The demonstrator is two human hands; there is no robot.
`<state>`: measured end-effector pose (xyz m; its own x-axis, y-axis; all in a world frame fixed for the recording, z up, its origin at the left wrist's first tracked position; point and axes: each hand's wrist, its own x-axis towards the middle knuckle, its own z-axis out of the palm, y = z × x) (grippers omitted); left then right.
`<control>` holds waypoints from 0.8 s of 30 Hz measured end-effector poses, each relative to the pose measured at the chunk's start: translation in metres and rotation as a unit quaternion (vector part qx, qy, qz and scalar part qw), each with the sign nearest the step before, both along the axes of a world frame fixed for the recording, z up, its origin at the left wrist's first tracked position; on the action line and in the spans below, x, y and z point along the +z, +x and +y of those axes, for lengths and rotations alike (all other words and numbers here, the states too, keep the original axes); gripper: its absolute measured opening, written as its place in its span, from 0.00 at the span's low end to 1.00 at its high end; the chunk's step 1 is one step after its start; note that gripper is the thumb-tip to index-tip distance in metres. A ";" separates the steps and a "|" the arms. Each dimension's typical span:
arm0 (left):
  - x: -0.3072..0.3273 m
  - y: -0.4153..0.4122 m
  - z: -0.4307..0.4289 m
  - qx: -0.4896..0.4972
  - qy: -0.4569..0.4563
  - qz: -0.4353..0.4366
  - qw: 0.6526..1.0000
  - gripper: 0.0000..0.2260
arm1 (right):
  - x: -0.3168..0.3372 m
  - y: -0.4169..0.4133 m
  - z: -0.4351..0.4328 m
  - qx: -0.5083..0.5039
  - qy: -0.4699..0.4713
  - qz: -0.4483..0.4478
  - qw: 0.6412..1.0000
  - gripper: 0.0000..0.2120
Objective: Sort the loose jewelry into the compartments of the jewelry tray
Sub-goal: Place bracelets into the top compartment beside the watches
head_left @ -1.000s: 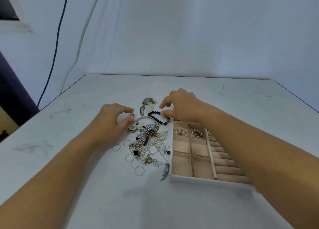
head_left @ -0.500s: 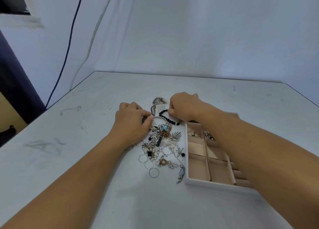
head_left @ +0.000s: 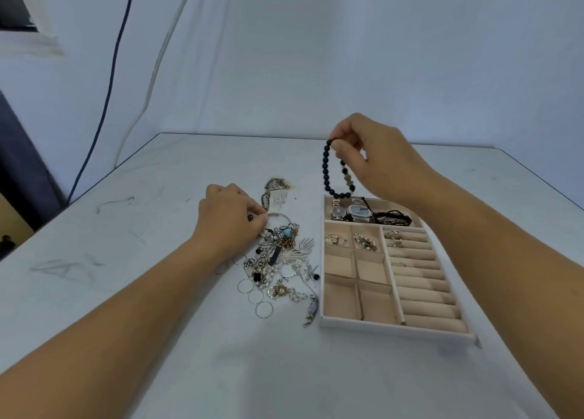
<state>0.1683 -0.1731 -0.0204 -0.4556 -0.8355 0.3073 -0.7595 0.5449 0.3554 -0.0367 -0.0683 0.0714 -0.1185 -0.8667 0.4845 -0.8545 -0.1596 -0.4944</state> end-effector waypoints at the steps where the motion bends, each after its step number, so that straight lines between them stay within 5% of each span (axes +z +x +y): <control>1: 0.002 -0.001 0.001 0.002 0.001 -0.006 1.000 0.06 | 0.001 -0.004 0.007 -0.004 -0.005 -0.001 1.000 0.04; 7: 0.007 -0.014 0.007 0.005 -0.020 -0.009 1.000 0.07 | 0.003 -0.025 0.046 -0.026 -0.012 -0.009 1.000 0.03; 18: 0.040 -0.048 0.041 -0.100 -0.096 0.206 0.969 0.04 | -0.022 -0.059 0.079 -0.084 -0.012 -0.038 0.996 0.04; 24: 0.038 -0.077 0.062 -0.161 -0.089 0.240 0.953 0.04 | -0.042 -0.069 0.080 -0.095 -0.028 -0.067 0.993 0.04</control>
